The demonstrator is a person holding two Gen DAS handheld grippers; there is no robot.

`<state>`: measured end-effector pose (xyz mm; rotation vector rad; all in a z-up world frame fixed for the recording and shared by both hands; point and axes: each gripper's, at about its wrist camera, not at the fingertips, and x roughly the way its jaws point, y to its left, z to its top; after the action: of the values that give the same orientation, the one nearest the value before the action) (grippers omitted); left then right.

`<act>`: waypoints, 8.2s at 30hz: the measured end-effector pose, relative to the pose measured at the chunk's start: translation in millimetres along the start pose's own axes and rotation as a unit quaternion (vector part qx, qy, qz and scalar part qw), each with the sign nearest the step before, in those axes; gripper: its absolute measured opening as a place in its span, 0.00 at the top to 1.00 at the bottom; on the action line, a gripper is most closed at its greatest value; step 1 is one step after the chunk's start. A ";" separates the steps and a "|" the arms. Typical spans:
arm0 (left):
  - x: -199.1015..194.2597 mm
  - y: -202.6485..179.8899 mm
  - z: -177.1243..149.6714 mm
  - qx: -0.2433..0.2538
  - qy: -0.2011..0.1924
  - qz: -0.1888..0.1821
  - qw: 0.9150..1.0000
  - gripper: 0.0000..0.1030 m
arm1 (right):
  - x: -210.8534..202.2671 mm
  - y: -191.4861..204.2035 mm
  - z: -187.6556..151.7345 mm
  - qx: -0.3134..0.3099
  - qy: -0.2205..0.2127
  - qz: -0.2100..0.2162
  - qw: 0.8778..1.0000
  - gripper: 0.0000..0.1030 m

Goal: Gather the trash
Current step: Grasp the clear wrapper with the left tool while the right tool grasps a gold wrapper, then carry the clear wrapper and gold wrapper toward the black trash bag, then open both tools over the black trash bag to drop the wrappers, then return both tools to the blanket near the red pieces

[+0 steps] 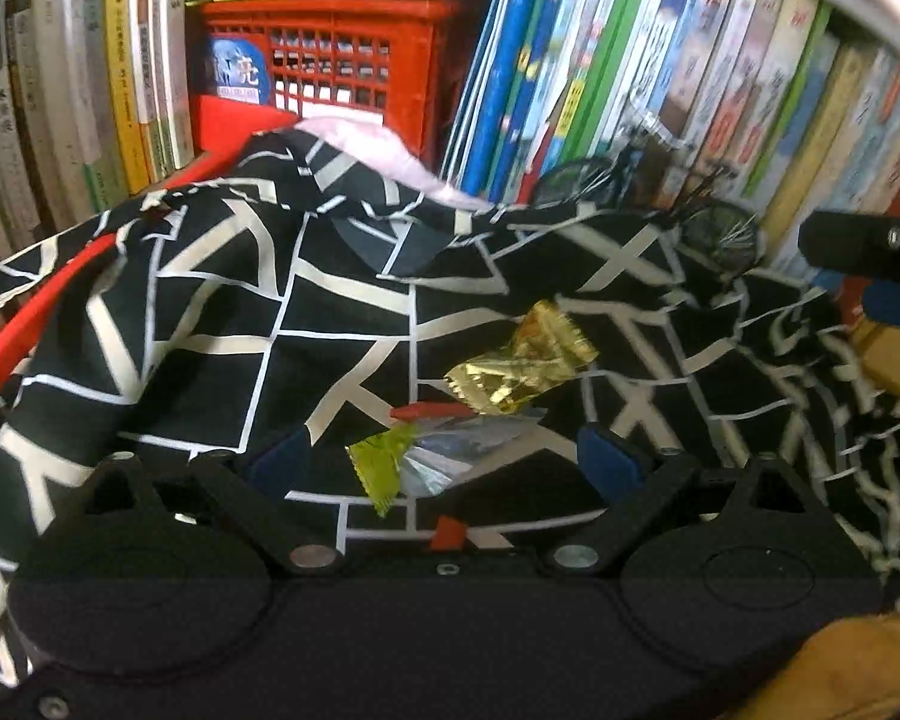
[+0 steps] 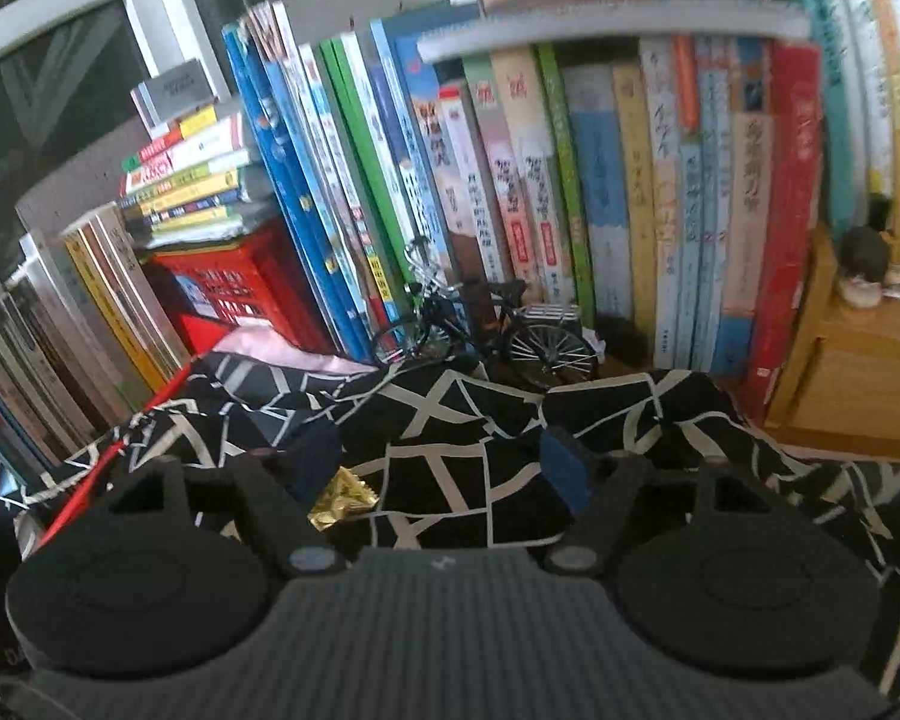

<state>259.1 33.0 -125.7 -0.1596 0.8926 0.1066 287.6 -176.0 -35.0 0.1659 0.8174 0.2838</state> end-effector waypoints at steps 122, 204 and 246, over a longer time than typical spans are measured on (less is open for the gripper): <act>-382.8 80.5 -242.2 0.027 -0.002 -0.062 0.998 0.97 | -335.3 144.4 -257.8 -0.072 0.022 -0.010 0.997 0.76; -421.9 174.2 -290.5 0.012 -0.015 -0.030 0.999 0.14 | -367.6 189.5 -292.0 -0.041 0.018 -0.024 0.999 0.30; -60.6 -1.6 -26.9 -0.007 0.046 0.012 0.999 0.33 | -30.3 30.1 1.6 -0.077 0.031 0.064 0.994 0.27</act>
<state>201.0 24.9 -94.7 -0.1667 0.9856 0.1290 263.5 -157.0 -5.3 0.0650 0.8441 0.4735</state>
